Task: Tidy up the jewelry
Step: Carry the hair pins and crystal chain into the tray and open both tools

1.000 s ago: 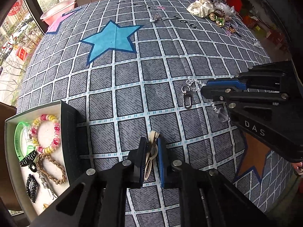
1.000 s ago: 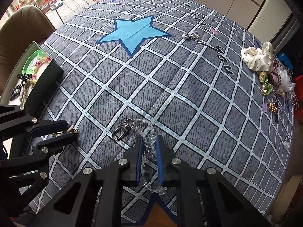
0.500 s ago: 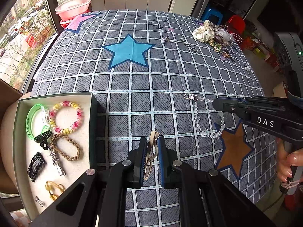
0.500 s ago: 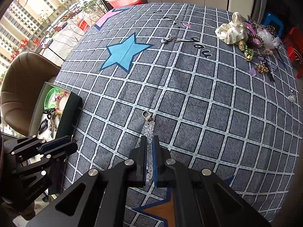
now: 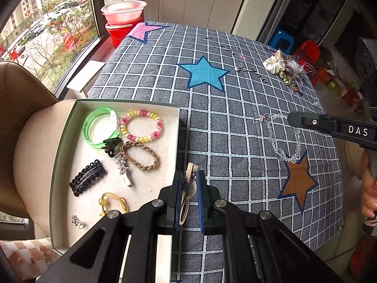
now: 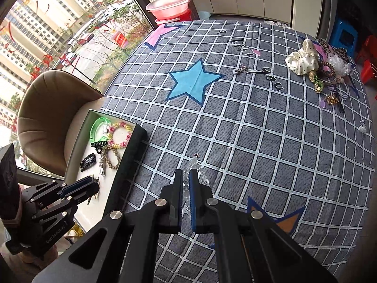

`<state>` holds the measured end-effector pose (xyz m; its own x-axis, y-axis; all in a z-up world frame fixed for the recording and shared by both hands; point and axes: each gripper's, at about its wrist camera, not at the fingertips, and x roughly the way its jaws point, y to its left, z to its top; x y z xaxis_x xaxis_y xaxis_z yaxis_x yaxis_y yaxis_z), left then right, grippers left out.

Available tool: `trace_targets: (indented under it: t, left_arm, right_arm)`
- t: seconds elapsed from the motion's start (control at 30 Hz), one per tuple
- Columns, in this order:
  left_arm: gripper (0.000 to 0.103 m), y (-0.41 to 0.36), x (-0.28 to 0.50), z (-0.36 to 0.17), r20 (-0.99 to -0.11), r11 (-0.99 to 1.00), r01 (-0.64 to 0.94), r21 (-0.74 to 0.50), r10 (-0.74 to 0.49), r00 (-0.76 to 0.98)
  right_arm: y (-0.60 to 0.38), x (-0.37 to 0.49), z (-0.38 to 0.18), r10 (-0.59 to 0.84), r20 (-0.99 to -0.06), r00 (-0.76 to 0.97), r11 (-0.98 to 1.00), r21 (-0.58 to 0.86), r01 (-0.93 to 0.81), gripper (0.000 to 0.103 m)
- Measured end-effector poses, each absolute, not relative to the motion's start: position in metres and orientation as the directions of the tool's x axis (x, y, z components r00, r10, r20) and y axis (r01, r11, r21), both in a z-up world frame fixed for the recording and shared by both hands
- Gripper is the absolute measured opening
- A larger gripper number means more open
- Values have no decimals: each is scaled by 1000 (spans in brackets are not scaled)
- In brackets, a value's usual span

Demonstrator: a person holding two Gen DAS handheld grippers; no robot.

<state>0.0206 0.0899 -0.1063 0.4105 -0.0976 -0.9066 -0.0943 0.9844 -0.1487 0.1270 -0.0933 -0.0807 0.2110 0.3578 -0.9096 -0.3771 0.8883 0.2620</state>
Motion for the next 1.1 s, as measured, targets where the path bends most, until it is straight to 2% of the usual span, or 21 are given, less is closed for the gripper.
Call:
trace_targets:
  t: [0.3,0.57,0.83,1.1]
  left_arm:
    - [18,152,-31,-112,-921,969,-217,-121,-28,388]
    - [18,191,-61,-132,-934,948,-299,-108,7,358]
    - [18,204,-66,-165,-949,938,-327,-116,-8,314]
    - [18,208,-59,-190,-960,933,-345,-98,2,279]
  right_arm:
    - [-7,92,-58,440,-886,145,796,310,-519,5]
    - [68,53,-75,480,-877,23,704,370,-606,5]
    - [105,28,-122,426,-901,-79,674,374,-637,5]
    - [107,42,-164,332,-941,-72,715,301,-631,5]
